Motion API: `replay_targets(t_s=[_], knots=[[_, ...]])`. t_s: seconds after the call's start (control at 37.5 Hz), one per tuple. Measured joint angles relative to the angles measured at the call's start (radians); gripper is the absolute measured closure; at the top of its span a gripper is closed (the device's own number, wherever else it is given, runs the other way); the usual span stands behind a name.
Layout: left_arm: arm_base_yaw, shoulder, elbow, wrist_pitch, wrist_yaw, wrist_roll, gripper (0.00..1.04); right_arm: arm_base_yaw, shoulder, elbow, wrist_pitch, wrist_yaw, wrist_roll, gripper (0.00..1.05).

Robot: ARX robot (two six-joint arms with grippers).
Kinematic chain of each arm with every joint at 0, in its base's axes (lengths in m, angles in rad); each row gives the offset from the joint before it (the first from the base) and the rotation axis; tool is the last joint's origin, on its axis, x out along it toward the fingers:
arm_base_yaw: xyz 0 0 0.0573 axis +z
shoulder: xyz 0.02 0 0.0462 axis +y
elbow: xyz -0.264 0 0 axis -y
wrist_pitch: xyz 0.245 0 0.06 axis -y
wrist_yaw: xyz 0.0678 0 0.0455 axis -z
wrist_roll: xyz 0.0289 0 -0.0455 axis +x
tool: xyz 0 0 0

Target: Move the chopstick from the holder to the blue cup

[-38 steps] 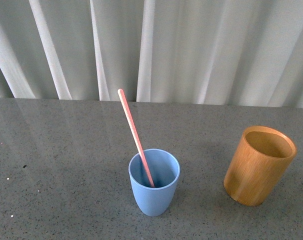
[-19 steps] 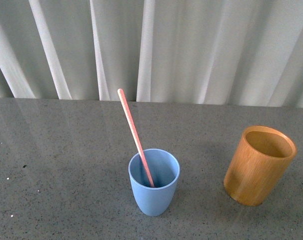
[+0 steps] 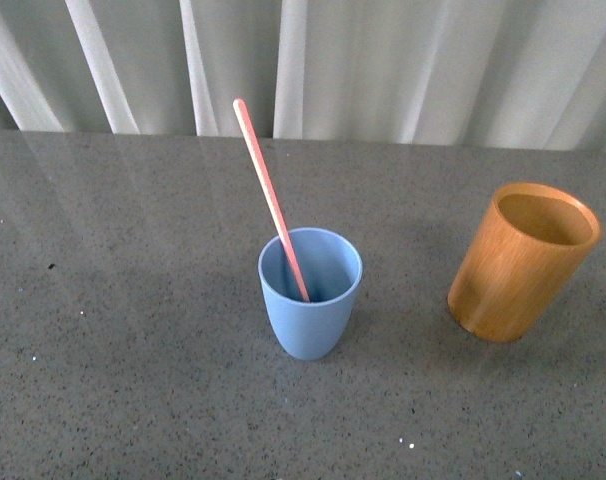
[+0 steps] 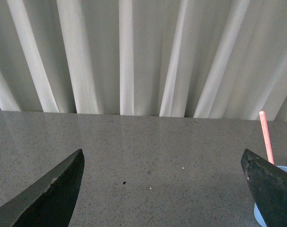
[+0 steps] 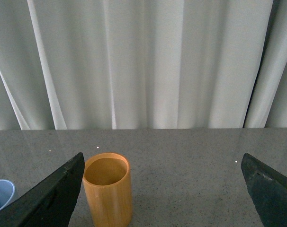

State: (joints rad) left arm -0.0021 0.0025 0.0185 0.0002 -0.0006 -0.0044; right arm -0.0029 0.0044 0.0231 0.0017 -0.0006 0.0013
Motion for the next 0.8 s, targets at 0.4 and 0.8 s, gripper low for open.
replay_targets(t_s=[0.4, 0.8], knots=[[0.0, 0.0, 0.0, 0.0, 0.0, 0.0, 0.07, 0.0, 0.0, 0.0, 0.0, 0.0, 0.0, 0.1], [0.0, 0.0, 0.0, 0.0, 0.0, 0.0, 0.07, 0.0, 0.0, 0.0, 0.0, 0.0, 0.0, 0.1]])
